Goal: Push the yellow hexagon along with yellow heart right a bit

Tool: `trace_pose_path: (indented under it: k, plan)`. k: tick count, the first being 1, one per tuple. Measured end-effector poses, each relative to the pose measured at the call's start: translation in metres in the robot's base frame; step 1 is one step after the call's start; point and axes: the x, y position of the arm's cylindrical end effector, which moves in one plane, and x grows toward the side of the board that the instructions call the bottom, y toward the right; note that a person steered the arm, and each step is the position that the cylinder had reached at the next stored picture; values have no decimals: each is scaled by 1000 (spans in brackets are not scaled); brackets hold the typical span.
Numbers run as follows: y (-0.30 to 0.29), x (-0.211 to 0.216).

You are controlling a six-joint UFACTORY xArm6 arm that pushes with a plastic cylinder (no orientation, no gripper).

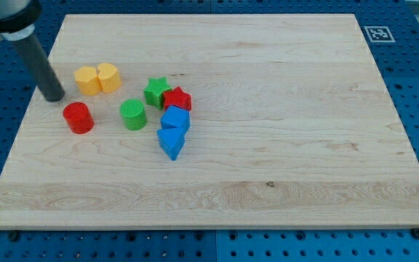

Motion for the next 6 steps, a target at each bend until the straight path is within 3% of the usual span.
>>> trace_pose_path:
  k: [2, 5, 6]
  plan:
    - [23, -9]
    - [-11, -28]
    - [15, -28]
